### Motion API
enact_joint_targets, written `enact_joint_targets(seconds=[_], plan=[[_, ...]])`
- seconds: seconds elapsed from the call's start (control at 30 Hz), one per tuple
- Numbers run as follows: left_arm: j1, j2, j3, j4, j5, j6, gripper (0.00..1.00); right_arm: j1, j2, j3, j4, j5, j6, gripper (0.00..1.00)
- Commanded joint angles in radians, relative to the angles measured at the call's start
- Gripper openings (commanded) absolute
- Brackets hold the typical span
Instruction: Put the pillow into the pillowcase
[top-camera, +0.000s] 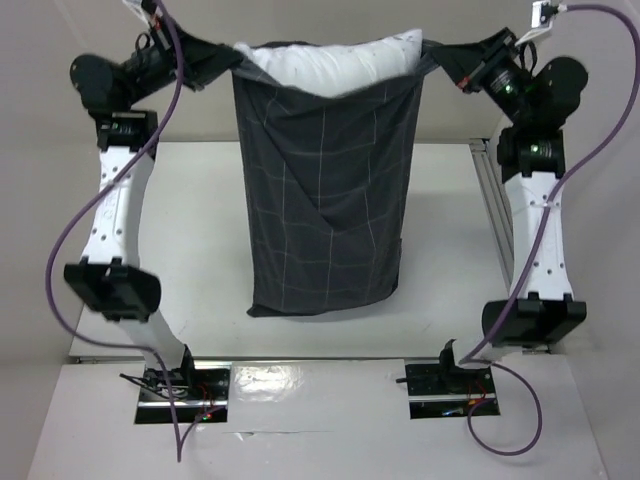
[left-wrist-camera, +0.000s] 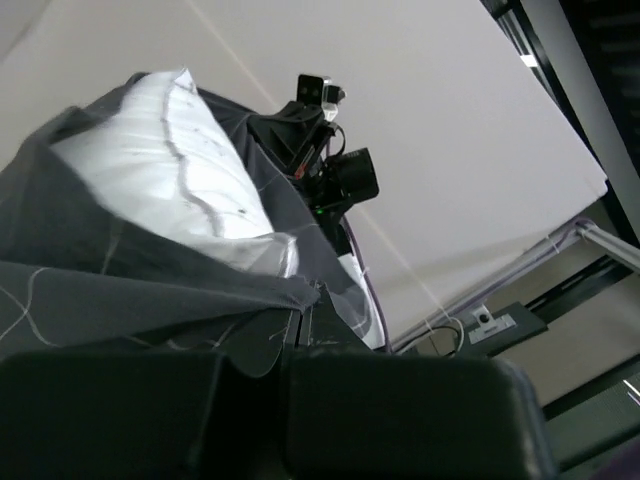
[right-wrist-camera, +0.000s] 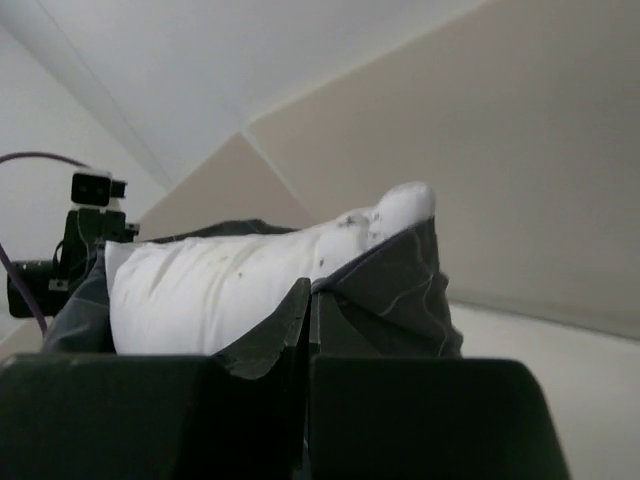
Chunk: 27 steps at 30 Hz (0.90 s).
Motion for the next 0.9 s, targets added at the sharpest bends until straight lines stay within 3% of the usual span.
enact_joint_targets(seconds=[0.0, 0.07, 0.1, 0.17, 0.27, 0.4, 0.57, 0.7, 0.8, 0.83, 0.87], plan=[[0.008, 0.095, 0.401, 0.073, -0.061, -0.078, 0.0, -0.044, 0.013, 0.361, 0.028, 0.096, -0.044, 0.0], [0.037, 0.181, 0.677, -0.075, -0.099, -0.034, 0.0, -0.064, 0.046, 0.477, 0.028, 0.123, -0.044, 0.0], [0.05, 0.169, 0.659, -0.034, -0.108, -0.058, 0.0, -0.073, 0.047, 0.528, 0.042, 0.133, -0.027, 0.0], [0.082, 0.053, 0.439, 0.076, -0.12, -0.097, 0.0, -0.073, 0.047, 0.504, 0.083, 0.12, 0.0, 0.0], [0.082, -0.03, 0.323, -0.03, -0.11, 0.051, 0.0, -0.073, 0.027, 0.406, 0.092, 0.09, 0.014, 0.0], [0.041, -0.075, 0.077, 0.008, -0.094, 0.075, 0.0, 0.02, -0.006, 0.173, 0.131, 0.102, -0.022, 0.0], [-0.018, 0.0, -0.013, 0.008, -0.085, 0.113, 0.0, 0.099, 0.05, 0.047, 0.045, 0.176, -0.139, 0.0], [-0.018, 0.139, 0.129, 0.018, -0.051, 0.04, 0.0, 0.09, 0.161, 0.215, 0.014, 0.131, -0.125, 0.0], [0.002, 0.286, 0.469, -0.047, -0.042, -0.008, 0.0, 0.062, 0.26, 0.54, -0.056, 0.122, -0.11, 0.0], [0.037, 0.311, 0.646, -0.072, -0.071, -0.038, 0.0, 0.036, 0.27, 0.651, -0.056, 0.122, -0.083, 0.0], [0.06, 0.312, 0.686, -0.054, -0.088, -0.066, 0.0, 0.015, 0.271, 0.675, -0.034, 0.133, -0.063, 0.0]])
